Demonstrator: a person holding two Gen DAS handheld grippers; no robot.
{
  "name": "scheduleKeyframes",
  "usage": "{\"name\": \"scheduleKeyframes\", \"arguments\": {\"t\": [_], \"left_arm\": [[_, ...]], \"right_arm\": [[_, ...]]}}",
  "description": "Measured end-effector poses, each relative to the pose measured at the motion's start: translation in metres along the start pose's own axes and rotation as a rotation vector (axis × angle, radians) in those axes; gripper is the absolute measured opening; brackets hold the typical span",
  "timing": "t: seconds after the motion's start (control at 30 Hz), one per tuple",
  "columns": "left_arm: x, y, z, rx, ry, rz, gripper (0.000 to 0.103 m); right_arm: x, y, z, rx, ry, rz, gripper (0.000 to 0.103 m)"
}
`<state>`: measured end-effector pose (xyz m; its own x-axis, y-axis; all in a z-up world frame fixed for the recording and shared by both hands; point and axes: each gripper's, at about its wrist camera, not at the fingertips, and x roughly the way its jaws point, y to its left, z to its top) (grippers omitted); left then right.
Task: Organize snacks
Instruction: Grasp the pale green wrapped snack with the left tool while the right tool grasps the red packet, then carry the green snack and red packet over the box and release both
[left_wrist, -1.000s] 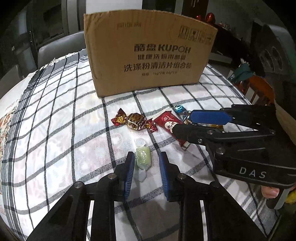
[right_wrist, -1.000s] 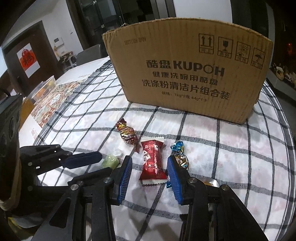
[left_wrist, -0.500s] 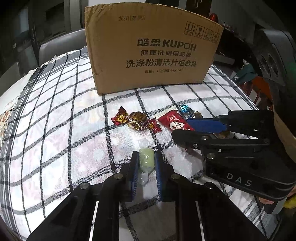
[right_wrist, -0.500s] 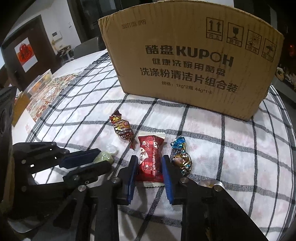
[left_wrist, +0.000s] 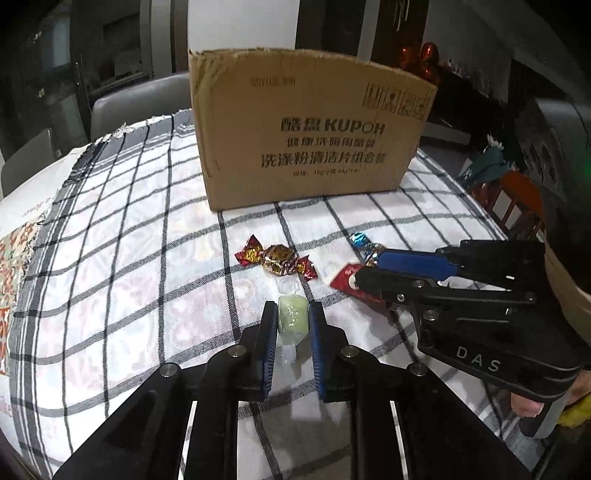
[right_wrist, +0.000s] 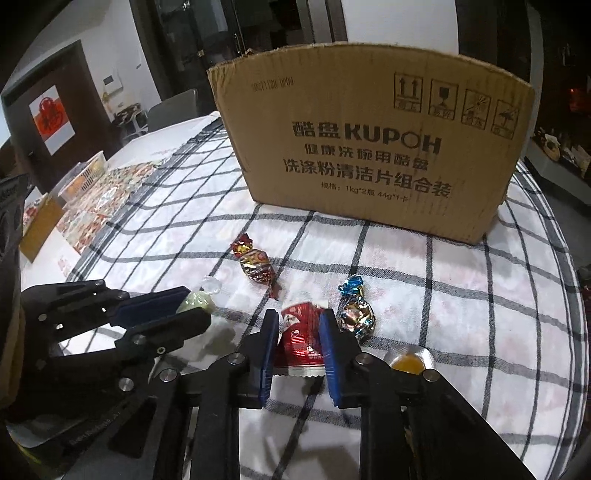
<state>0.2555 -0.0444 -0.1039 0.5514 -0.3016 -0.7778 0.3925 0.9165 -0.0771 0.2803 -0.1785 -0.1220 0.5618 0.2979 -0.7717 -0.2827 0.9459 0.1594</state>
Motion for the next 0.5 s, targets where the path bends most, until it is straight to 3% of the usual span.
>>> {"name": "scheduleKeyframes", "arguments": {"t": [0.5], "left_arm": [[-0.016, -0.005, -0.007, -0.009, -0.017, 0.000, 0.018]], "right_arm": [[0.004, 0.003, -0.014, -0.010, 0.060, -0.005, 0.021]]}}
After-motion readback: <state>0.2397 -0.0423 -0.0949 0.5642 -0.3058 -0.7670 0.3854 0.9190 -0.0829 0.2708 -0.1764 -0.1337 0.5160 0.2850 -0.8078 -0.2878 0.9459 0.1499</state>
